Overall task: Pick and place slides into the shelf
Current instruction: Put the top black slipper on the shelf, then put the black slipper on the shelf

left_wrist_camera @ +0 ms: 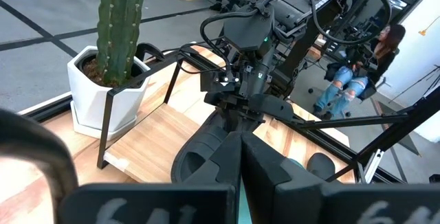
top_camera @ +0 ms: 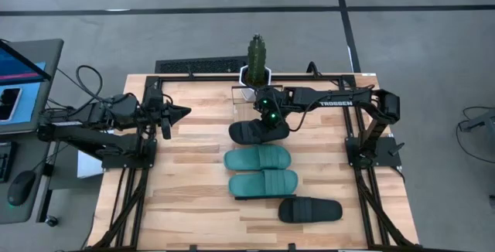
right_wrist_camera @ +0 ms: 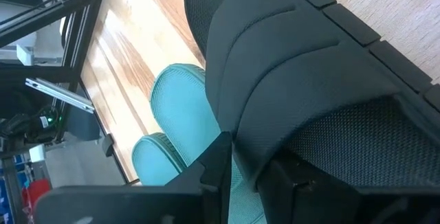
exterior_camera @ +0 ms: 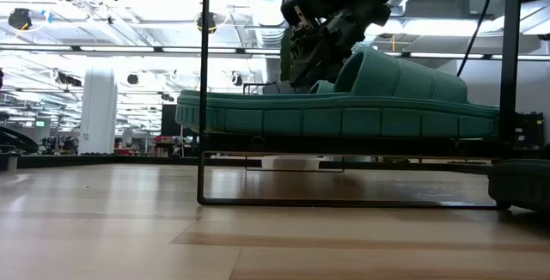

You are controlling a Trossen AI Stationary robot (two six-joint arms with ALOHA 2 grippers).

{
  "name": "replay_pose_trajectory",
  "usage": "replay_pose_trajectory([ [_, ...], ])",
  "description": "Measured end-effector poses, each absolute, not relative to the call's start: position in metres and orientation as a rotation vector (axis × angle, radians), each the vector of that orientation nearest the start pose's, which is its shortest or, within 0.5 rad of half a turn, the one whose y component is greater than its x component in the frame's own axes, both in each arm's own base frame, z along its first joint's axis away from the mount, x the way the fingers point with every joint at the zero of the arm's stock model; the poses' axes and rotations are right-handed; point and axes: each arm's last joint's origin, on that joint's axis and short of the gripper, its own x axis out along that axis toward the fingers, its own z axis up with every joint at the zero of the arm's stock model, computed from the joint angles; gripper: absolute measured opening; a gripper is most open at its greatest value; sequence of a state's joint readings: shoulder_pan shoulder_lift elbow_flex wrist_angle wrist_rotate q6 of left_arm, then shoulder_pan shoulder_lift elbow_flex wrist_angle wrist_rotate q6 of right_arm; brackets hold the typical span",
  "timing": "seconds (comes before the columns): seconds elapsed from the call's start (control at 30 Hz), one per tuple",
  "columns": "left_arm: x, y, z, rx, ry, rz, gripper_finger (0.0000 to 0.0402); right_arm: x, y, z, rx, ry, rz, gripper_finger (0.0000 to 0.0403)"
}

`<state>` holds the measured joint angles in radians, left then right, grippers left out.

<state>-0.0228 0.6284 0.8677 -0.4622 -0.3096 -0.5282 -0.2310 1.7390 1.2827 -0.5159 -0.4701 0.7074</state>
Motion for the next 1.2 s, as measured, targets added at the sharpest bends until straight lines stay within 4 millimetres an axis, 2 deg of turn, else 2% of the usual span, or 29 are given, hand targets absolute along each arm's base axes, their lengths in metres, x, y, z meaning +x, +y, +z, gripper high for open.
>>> replay_pose_trajectory([
  [0.13, 0.1234, 0.0060, 0.3540, -0.485, 0.140, 0.336, 0.0000, 0.3566, -0.0704, 0.2324, 0.987, 0.973, -0.114, 0.0067],
  [0.57, 0.1233, 0.0060, 0.3540, -0.485, 0.140, 0.336, 0.0000, 0.3561, -0.0704, 0.2319, 0.985, 0.978, -0.124, 0.0153],
  [1.2, 0.1233, 0.0060, 0.3539, -0.485, 0.141, 0.336, 0.0000, 0.3535, -0.0717, 0.2296, 0.962, 0.996, -0.197, 0.0208],
])
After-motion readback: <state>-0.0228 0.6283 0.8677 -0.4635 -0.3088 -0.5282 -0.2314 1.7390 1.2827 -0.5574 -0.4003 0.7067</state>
